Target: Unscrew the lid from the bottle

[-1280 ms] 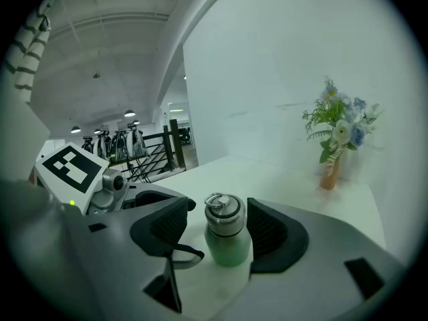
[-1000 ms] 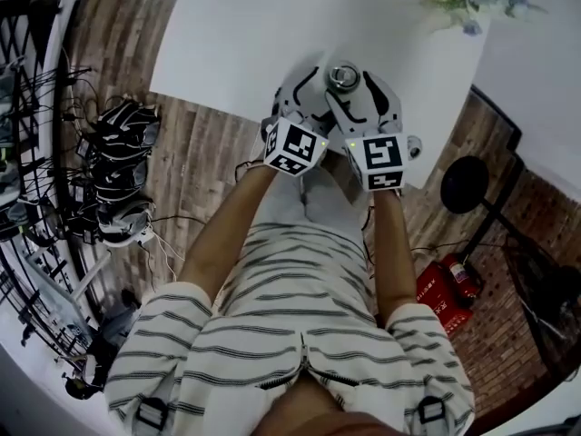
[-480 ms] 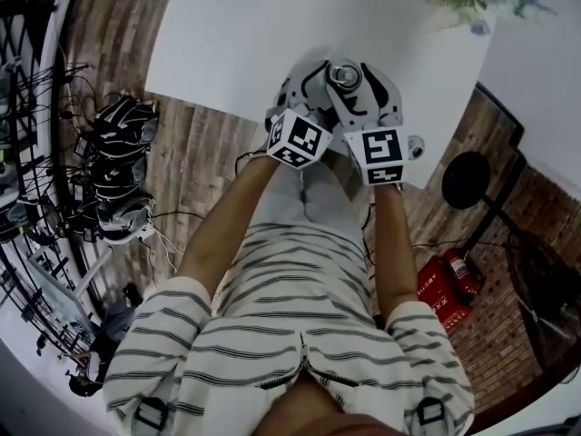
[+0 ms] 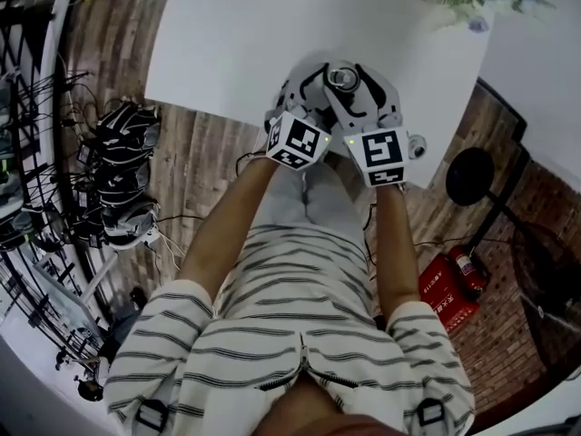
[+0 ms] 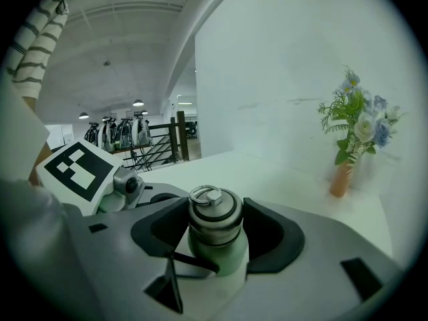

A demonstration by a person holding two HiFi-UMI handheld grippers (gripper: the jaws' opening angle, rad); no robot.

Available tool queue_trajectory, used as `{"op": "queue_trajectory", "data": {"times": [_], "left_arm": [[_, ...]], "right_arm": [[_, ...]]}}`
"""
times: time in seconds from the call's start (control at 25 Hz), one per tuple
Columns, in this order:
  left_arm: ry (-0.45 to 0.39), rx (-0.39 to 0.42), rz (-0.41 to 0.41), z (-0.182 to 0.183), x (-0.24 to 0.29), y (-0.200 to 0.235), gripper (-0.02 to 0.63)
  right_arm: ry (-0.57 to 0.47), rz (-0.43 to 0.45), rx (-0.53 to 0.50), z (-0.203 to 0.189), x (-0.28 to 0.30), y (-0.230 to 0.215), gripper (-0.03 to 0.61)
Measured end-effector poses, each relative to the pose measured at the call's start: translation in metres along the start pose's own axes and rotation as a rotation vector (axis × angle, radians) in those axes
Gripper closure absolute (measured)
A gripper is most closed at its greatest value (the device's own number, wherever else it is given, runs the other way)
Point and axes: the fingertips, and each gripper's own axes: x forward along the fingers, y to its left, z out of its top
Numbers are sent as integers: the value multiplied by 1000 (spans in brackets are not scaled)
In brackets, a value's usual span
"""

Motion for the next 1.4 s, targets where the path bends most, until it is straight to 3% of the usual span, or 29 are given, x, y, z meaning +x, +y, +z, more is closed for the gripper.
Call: {"op": "queue_trajectory", "data": {"times": [0.24,0.48,0.72,1.08,1.28,1.4], "left_arm": [[-7,2,-12,1,2,-2,298],[-25,8,-24,2,1,-2,298],[-29,13,-33,2,0,-1,298],[-26,21,-57,4,1,-5,298],[-19,26,-58,4,2,-4,298],[-15,27,-57,4,2,-3,298]], "right_arm": [[-10,60,-43,0,-2,-1,314],[-30,175,-116,1,-4,3,314],[-75,367,-219,2,-5,7,313],[45,693,-377,-3,-11,11,313],[74,727,-424,-2,-11,11,311],[76,685,-362,-1,-8,10,308]]}}
